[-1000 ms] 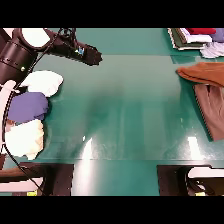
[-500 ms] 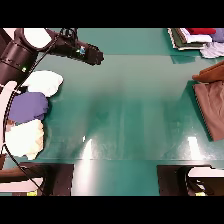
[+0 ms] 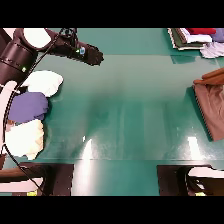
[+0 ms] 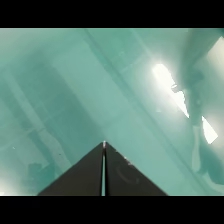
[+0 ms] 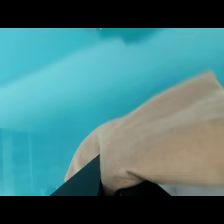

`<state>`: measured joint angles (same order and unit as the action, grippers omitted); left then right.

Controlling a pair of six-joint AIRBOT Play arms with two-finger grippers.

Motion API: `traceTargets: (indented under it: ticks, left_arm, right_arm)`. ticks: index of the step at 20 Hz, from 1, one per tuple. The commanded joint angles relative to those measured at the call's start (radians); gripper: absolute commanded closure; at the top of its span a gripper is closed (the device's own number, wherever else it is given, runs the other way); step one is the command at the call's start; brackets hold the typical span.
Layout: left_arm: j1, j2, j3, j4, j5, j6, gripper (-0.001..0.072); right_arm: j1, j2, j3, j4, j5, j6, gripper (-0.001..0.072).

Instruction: Fold the shirts.

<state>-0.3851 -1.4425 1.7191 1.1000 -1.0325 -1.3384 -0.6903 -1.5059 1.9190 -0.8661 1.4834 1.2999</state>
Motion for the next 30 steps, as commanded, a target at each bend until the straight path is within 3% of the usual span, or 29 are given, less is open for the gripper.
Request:
traceTargets:
  ticks: [1,8,9,11,12,13,16,19,21,25,26,27,28,30]
  left_arm:
    - [0.000,0.000,0.000,0.000,-0.006,0.003,0.0682]
    - [0.000,0.000,0.000,0.001,-0.008,0.003,0.0682]
    - [0.000,0.000,0.000,0.002,-0.009,0.004,0.0682]
    - [0.000,0.000,0.000,0.003,-0.009,0.004,0.0682]
    - [0.000,0.000,0.000,0.004,-0.009,0.004,0.0682]
    - [0.000,0.000,0.000,0.003,-0.010,0.004,0.0682]
    - [0.000,0.000,0.000,0.004,-0.026,0.004,0.0681]
    - [0.000,0.000,0.000,0.003,-0.030,0.004,0.0681]
    - [0.000,0.000,0.000,0.010,-0.019,0.004,0.0681]
    - [0.000,0.000,0.000,0.010,-0.026,0.003,0.0681]
    - [0.000,0.000,0.000,0.010,-0.014,0.003,0.0681]
    - [0.000,0.000,0.000,0.010,-0.004,0.003,0.0682]
    - [0.000,0.000,0.000,0.010,0.010,0.003,0.0682]
    - [0.000,0.000,0.000,0.010,0.035,0.003,0.0681]
  right_arm:
    - [-0.039,0.035,-0.043,-0.177,0.091,0.080,0.0696]
    - [-0.192,0.203,-0.400,-0.237,0.092,0.080,0.0689]
    - [-0.223,0.221,-0.443,-0.237,0.089,0.080,0.0611]
    - [-0.271,0.247,-0.511,-0.234,0.077,0.080,0.0293]
    - [-0.291,0.257,-0.538,-0.234,0.074,0.080,0.0207]
    - [-0.305,0.267,-0.557,-0.233,0.070,0.080,0.0205]
    - [-0.296,0.288,-0.568,-0.214,0.061,0.080,0.0205]
    - [-0.196,0.312,-0.568,-0.080,0.058,0.080,0.0207]
    - [-0.066,0.332,-0.568,0.006,0.069,0.080,0.0208]
    - [0.259,0.370,-0.568,0.000,0.018,0.079,0.0213]
    - [0.327,0.373,-0.568,0.000,0.000,0.079,0.0293]
    - [0.393,0.373,-0.567,0.001,-0.011,0.079,0.0511]
    - [0.447,0.372,-0.567,-0.001,-0.023,0.076,0.0679]
    - [0.535,0.372,-0.567,-0.001,-0.057,0.067,0.0695]
